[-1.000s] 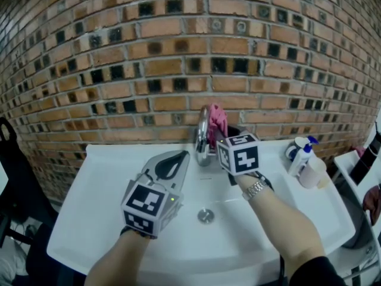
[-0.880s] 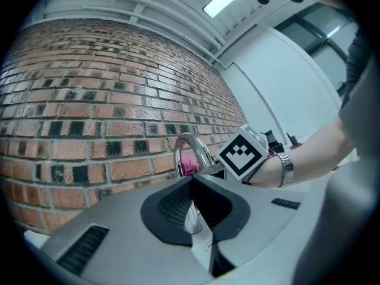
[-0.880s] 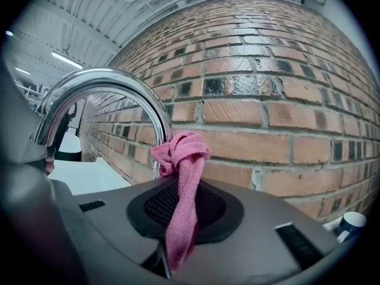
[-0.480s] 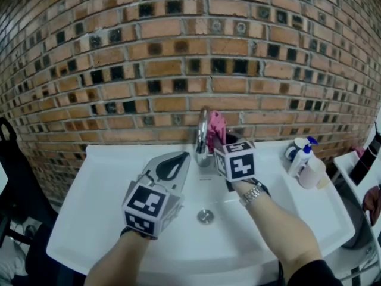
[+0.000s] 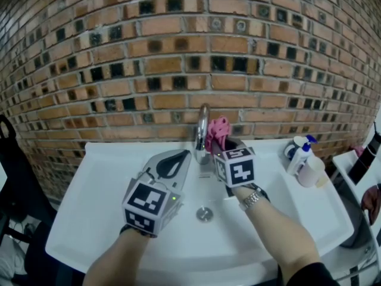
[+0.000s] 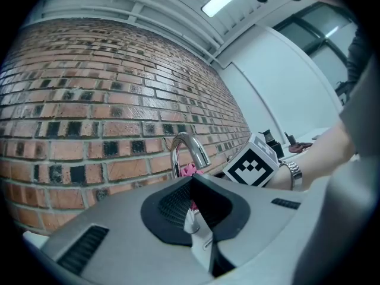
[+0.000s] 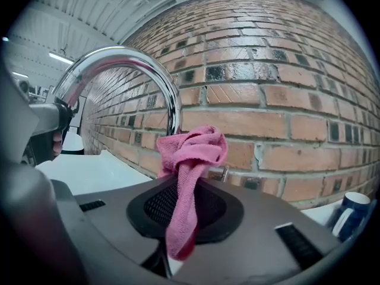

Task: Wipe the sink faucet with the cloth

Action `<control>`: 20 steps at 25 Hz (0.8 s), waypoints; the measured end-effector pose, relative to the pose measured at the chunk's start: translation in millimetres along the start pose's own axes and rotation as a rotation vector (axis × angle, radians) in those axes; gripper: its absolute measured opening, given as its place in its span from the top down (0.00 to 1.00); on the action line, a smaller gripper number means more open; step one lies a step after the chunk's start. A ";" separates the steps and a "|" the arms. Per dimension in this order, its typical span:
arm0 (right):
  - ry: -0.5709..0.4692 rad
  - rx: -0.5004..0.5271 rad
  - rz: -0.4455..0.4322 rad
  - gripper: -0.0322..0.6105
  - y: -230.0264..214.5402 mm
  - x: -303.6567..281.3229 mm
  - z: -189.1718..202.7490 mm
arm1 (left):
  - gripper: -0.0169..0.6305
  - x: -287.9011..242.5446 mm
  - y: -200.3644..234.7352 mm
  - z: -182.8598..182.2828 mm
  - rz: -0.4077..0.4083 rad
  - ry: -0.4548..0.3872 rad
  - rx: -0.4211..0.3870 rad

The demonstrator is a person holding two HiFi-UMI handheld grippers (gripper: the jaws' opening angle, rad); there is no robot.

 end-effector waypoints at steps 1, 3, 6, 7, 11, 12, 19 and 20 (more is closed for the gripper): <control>0.003 0.000 -0.002 0.86 1.0 0.3 1.8 | 0.96 0.5 -0.2 -0.2 0.000 0.000 0.004; 0.009 0.004 -0.008 0.86 3.3 0.5 4.9 | 0.96 1.1 -0.4 -0.6 0.000 0.001 0.005; 0.019 0.005 -0.019 0.86 5.7 -0.3 11.1 | 0.96 1.1 -1.0 -1.0 0.000 -0.001 0.002; 0.022 0.007 -0.021 0.86 6.6 -0.2 12.7 | 0.96 1.1 -1.3 -1.0 0.001 -0.002 0.001; 0.031 0.039 -0.029 0.87 12.3 1.7 16.6 | 0.96 1.1 -2.6 -0.6 0.002 0.001 0.000; 0.034 0.049 -0.032 0.87 14.2 2.2 17.9 | 0.96 1.0 -2.7 -0.5 0.003 0.002 0.000; 0.064 0.077 -0.069 0.87 30.0 3.0 31.4 | 0.96 0.6 -2.9 0.7 0.006 0.005 0.000; 0.069 0.079 -0.070 0.87 30.1 2.7 34.2 | 0.96 0.5 -2.9 0.8 0.006 0.005 -0.001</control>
Point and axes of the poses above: the fingertips, and each gripper's own axes: x backward along the fingers, y to its left, z out of its underside, the point moved 2 cm from there along x, backward along the fingers, and after that the axes turned 9 degrees about y, right-handed, at the moved point
